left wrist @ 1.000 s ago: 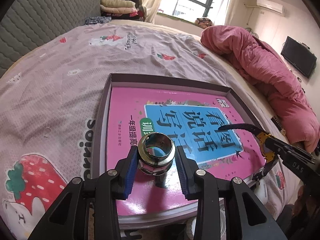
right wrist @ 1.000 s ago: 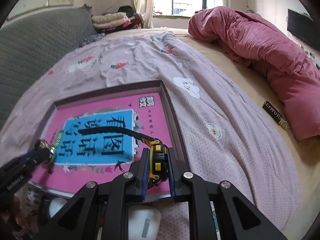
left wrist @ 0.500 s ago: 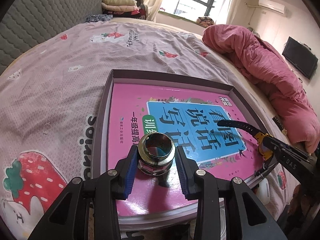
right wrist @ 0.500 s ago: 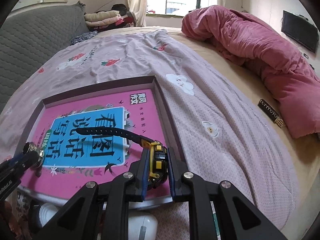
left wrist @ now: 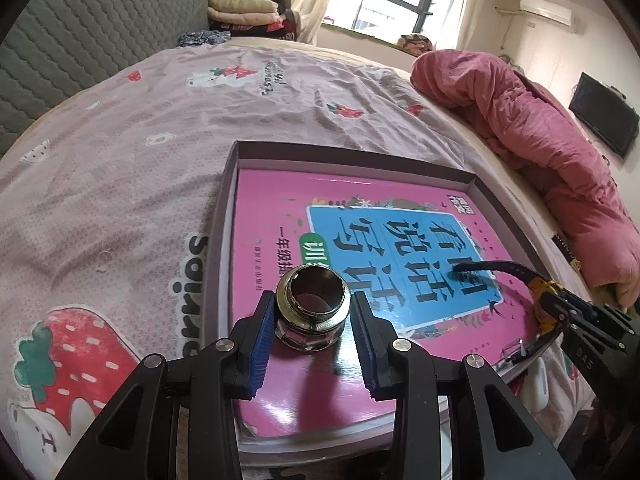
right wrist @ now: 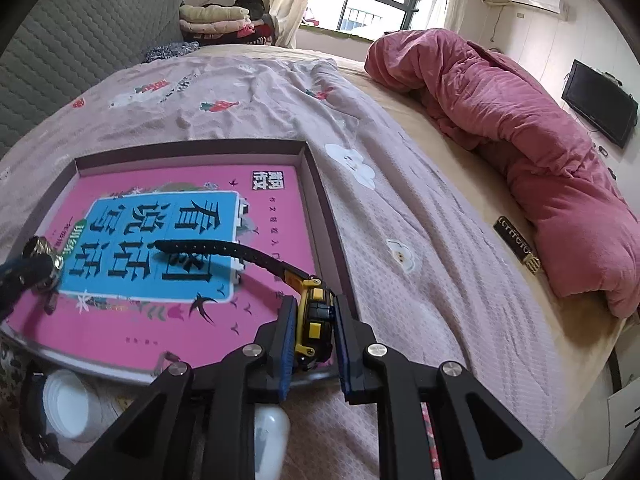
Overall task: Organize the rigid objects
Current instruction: 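Lower the ring onto the pink book while the right tool releases the watch in the tray, then open the left tool to release the ring on the book, then withdraw both tools back from the tray, then move the left tool to the black-and-gold clipper while the right tool approaches the white pill bottle, then close the left tool on the clipper while the right tool closes on the pill bottle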
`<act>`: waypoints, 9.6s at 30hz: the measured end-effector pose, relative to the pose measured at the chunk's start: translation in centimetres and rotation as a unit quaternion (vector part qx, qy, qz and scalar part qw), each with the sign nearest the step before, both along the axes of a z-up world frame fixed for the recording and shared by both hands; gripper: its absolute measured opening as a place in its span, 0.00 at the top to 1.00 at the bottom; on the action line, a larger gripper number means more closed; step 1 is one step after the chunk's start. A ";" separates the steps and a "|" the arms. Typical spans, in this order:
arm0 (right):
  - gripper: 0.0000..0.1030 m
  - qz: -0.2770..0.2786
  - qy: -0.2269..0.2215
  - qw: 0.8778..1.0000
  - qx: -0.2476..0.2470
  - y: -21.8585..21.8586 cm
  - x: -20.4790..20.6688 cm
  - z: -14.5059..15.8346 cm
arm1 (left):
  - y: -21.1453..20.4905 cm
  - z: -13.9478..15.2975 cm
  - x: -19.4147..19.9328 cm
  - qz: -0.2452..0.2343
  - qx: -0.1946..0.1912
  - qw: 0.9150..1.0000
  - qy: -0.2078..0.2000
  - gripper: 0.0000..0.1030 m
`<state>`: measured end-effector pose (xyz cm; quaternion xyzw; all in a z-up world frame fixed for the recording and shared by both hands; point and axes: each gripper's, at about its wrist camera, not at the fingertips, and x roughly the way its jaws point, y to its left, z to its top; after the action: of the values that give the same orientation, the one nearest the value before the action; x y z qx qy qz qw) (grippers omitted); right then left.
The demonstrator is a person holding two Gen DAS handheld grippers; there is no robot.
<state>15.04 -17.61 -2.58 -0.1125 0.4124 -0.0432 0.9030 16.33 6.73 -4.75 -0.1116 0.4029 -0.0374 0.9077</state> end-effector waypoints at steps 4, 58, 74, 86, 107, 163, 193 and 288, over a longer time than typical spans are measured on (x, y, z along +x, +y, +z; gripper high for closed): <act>0.80 0.006 0.007 1.000 -0.012 0.1 -0.3 -0.1 | 0.2 0.0 0.1 -0.002 -0.006 1.000 0.002 0.63; 0.61 0.049 -0.032 0.993 0.104 -3.5 -5.6 3.8 | 0.1 2.6 -2.6 -0.022 0.002 0.999 -0.042 0.46; 0.61 0.076 -0.043 0.989 0.119 -3.1 -7.5 5.1 | 1.4 4.6 -7.1 0.014 0.015 0.998 -0.056 0.45; 0.49 0.091 -0.058 0.986 0.129 -3.2 -9.1 6.2 | 0.7 5.9 -10.3 0.005 0.043 0.997 -0.066 0.40; 0.49 0.111 -0.059 0.981 0.151 -3.2 -10.5 6.9 | -1.1 5.3 -14.4 -0.020 0.052 0.998 -0.008 0.40; 0.49 0.116 -0.019 0.979 0.168 -2.6 -10.4 4.4 | -1.1 -1.0 -11.5 -0.010 -0.010 0.994 0.107 0.40; 0.49 0.207 0.053 0.969 0.126 2.6 -10.3 0.3 | -1.5 -1.5 -10.9 -0.019 0.016 0.994 0.107 0.43; 0.52 0.221 0.033 0.956 0.188 1.7 -10.2 0.9 | -0.6 2.6 -12.5 -0.034 0.010 0.999 0.003 0.78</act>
<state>4.85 -15.93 -1.71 -0.0303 0.4073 0.2393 0.8809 3.78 6.08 -2.16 -0.0887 0.4095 -0.0636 0.9058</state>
